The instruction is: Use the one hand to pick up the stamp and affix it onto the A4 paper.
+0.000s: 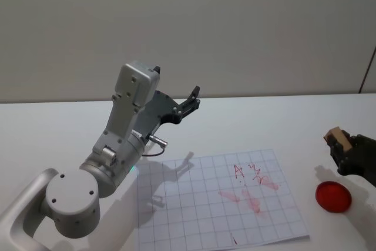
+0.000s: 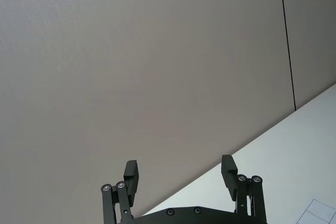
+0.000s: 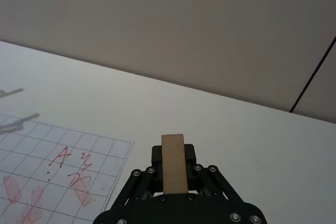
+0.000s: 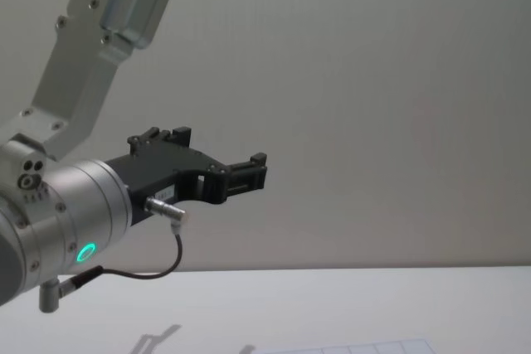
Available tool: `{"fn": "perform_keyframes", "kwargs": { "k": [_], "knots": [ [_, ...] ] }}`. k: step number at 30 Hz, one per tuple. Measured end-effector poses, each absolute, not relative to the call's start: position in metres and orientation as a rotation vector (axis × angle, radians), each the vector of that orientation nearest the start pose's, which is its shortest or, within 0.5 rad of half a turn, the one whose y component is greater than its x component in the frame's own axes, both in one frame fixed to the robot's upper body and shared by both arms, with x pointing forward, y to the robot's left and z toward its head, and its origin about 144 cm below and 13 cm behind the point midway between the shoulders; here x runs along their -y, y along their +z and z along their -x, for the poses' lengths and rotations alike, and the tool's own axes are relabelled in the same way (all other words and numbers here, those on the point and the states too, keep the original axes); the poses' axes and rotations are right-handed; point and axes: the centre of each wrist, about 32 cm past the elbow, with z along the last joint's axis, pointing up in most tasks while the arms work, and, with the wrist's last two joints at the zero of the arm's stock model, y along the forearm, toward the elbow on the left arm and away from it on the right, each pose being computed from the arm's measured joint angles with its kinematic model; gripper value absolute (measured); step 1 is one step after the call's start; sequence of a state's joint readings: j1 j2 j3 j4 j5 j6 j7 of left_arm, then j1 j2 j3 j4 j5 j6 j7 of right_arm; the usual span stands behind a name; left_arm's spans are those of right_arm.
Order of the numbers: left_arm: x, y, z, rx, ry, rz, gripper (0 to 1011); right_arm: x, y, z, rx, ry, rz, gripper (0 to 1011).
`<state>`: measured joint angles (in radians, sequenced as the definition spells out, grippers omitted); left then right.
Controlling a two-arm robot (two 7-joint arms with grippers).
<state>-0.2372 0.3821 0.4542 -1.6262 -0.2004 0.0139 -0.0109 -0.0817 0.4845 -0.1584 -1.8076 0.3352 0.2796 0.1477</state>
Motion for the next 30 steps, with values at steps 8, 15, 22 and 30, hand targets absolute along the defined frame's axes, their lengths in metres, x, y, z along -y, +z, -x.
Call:
{"fn": "perform_keyframes", "kwargs": {
  "k": [8, 15, 22, 30],
  "knots": [
    [-0.198, 1.204, -0.492, 0.268, 1.124, -0.061, 1001, 0.290, 1.198, -0.424, -0.051, -1.137, 0.294, 219],
    [-0.198, 1.204, -0.492, 0.268, 1.124, -0.061, 1001, 0.290, 1.201, -0.420, -0.067, -1.106, 0.326, 220],
    [-0.198, 1.204, -0.492, 0.268, 1.124, -0.061, 1001, 0.290, 1.202, -0.413, -0.097, -1.119, 0.361, 219],
    [-0.198, 1.204, -0.492, 0.268, 1.124, -0.061, 1001, 0.291, 1.201, -0.407, -0.129, -1.134, 0.400, 219]
  ]
}}
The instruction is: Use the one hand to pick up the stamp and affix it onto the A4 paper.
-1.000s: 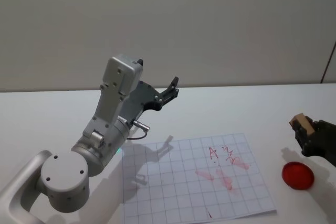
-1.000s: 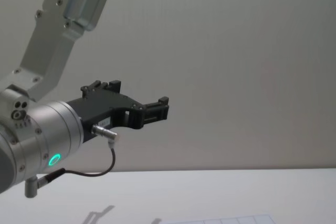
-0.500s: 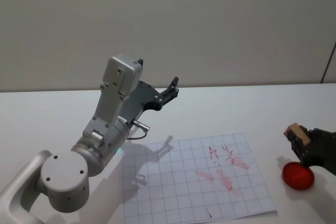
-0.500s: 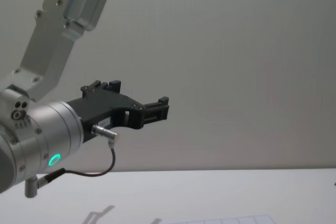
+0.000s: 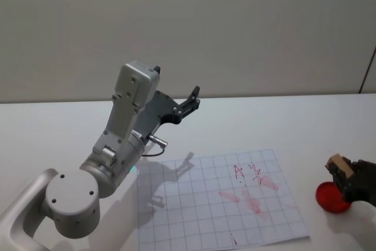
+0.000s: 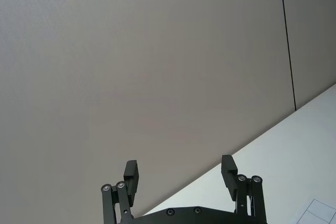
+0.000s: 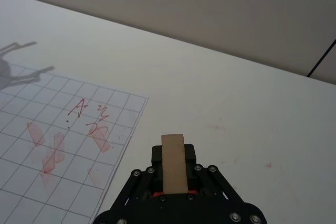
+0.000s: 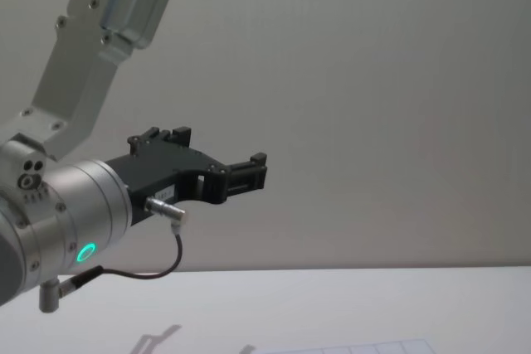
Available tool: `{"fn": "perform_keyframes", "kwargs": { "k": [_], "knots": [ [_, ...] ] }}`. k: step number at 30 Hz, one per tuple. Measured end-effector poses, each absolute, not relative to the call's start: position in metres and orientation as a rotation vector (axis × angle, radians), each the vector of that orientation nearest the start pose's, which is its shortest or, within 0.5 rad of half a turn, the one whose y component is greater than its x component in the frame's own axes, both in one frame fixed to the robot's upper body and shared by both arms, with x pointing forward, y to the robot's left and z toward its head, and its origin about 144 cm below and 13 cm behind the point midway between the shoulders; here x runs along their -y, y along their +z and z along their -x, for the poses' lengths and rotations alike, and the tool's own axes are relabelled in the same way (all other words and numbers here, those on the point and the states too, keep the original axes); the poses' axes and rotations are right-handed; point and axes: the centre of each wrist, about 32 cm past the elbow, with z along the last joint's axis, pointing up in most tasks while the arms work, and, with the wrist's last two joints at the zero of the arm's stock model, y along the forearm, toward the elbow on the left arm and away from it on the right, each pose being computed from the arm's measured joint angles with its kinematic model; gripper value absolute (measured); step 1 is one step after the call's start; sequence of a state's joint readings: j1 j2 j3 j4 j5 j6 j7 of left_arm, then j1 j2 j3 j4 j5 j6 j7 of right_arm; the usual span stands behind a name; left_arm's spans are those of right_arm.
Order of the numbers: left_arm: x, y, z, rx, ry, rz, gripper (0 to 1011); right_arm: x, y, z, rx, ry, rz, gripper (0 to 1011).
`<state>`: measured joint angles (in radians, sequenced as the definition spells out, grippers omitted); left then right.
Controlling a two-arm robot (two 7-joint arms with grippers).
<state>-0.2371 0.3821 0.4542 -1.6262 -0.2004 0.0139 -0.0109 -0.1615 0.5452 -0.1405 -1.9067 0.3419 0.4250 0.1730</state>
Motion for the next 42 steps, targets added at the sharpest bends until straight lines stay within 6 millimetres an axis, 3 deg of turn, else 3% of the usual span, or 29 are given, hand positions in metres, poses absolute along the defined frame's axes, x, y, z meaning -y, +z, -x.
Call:
{"fn": "perform_keyframes", "kwargs": {
  "k": [13, 31, 35, 39, 42],
  "knots": [
    [-0.198, 1.204, -0.492, 0.268, 1.124, -0.061, 1001, 0.290, 1.197, -0.407, -0.181, -1.114, 0.477, 219],
    [-0.198, 1.204, -0.492, 0.268, 1.124, -0.061, 1001, 0.288, 1.188, -0.421, -0.205, -1.094, 0.559, 220],
    [-0.198, 1.204, -0.492, 0.268, 1.124, -0.061, 1001, 0.287, 1.187, -0.423, -0.205, -1.092, 0.566, 293],
    [-0.198, 1.204, -0.492, 0.268, 1.124, -0.061, 1001, 0.286, 1.186, -0.424, -0.206, -1.091, 0.572, 450],
    [-0.198, 1.204, -0.492, 0.268, 1.124, -0.061, 1001, 0.286, 1.186, -0.425, -0.206, -1.090, 0.574, 510]
  ]
}}
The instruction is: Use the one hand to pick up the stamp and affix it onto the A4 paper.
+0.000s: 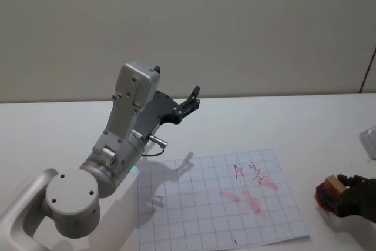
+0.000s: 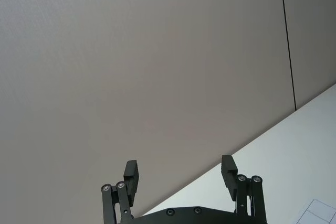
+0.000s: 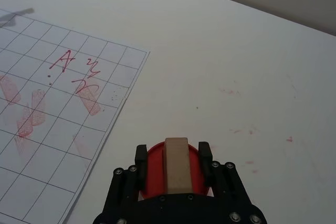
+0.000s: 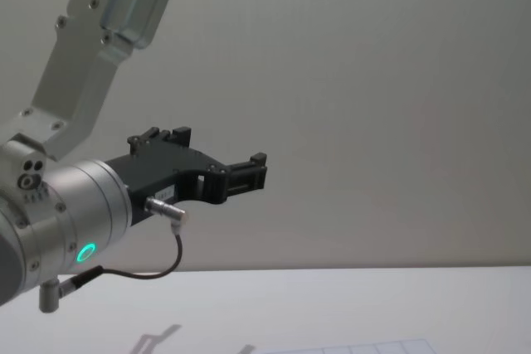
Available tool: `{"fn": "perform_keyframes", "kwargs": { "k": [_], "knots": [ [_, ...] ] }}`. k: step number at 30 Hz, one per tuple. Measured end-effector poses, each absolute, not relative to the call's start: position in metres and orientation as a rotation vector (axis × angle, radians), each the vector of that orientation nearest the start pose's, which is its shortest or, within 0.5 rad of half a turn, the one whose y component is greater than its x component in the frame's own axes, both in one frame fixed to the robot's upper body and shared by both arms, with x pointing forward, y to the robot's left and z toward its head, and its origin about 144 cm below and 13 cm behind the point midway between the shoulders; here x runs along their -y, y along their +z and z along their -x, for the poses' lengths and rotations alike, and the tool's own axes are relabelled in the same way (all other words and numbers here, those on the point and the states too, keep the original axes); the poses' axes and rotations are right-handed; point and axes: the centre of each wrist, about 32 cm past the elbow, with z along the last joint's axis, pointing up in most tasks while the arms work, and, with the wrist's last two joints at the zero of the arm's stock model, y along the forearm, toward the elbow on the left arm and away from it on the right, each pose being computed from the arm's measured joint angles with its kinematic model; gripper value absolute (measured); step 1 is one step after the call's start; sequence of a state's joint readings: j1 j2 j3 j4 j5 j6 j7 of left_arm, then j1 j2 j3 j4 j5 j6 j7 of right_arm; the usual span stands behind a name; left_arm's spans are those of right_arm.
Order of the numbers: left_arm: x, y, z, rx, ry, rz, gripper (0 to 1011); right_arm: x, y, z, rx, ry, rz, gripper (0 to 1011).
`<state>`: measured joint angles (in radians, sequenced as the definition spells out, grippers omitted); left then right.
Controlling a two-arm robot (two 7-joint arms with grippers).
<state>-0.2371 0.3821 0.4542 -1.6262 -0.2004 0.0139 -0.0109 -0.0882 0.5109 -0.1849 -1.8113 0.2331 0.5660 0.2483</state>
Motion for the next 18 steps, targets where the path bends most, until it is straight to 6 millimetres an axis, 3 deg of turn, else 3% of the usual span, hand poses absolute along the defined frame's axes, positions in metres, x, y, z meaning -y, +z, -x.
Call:
{"fn": "perform_keyframes", "kwargs": {
  "k": [4, 16, 18],
  "knots": [
    [-0.1984, 1.2044, -0.4920, 0.268, 1.124, -0.061, 1001, 0.2861, 1.1853, -0.4262, -0.206, -1.089, 0.577, 681],
    [-0.1984, 1.2044, -0.4920, 0.268, 1.124, -0.061, 1001, 0.2858, 1.1848, -0.4276, -0.206, -1.089, 0.581, 994],
    [-0.1984, 1.2044, -0.4920, 0.268, 1.124, -0.061, 1001, 0.2858, 1.1847, -0.4277, -0.206, -1.089, 0.582, 1001]
  ]
}}
